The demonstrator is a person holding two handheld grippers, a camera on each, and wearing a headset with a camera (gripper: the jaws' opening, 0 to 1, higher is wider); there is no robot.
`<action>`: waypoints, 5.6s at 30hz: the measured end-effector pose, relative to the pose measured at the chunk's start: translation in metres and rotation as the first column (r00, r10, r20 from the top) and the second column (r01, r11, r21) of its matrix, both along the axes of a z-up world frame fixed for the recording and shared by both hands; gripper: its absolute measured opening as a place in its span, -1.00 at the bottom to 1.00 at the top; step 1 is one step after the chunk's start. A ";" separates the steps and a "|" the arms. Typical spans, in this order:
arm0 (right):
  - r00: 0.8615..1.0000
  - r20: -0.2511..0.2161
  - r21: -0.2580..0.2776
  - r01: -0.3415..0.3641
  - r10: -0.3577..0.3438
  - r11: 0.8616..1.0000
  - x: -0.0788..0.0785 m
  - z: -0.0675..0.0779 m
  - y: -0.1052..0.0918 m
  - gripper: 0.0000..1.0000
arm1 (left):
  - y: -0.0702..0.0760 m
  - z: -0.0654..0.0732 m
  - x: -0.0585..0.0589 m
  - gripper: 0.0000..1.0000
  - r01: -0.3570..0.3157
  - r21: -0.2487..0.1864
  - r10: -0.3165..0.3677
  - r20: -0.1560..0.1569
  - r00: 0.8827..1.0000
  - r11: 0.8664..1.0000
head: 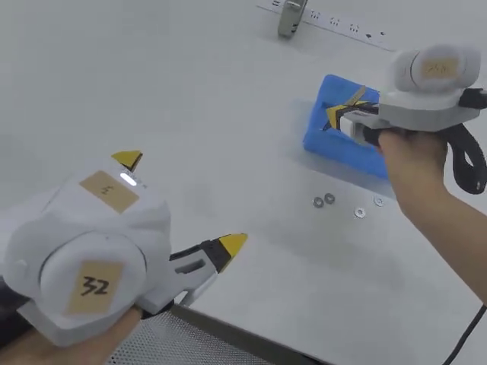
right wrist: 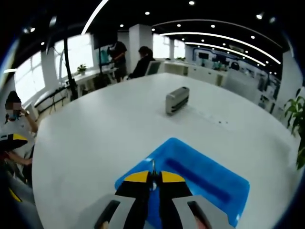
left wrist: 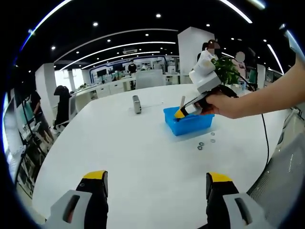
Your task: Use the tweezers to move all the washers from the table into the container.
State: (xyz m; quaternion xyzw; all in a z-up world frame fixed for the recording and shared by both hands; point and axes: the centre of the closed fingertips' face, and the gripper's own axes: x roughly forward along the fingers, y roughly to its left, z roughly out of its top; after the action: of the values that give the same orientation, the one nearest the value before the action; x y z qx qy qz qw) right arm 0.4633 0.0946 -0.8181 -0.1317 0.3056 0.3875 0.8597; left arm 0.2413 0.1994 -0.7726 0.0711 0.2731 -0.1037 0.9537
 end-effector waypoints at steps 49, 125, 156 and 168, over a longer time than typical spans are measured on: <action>0.993 -0.107 0.014 -0.053 0.054 0.998 -0.129 0.005 -0.030 -0.93 | 0.000 0.002 -0.001 0.72 0.002 -0.012 -0.002 0.006 1.000 1.000; 0.999 0.038 -0.004 -0.007 0.007 1.000 -0.014 0.049 -0.023 -0.96 | -0.004 -0.003 -0.002 0.75 0.017 -0.023 -0.017 -0.016 1.000 1.000; 0.999 -0.048 -0.055 0.018 -0.021 0.998 0.003 -0.003 -0.024 -0.94 | -0.004 -0.005 -0.002 0.72 0.020 -0.022 -0.021 -0.032 0.999 1.000; 1.000 -0.022 -0.053 0.009 -0.010 0.999 -0.009 0.015 -0.024 -0.93 | -0.004 -0.003 -0.002 0.72 0.022 -0.019 -0.022 -0.019 1.000 1.000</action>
State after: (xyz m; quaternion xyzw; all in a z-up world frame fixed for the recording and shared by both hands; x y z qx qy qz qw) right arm 0.4543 0.0709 -0.8031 -0.1485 0.3261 0.3766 0.8543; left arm 0.2390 0.1957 -0.7755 0.0641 0.2803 -0.1173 0.9506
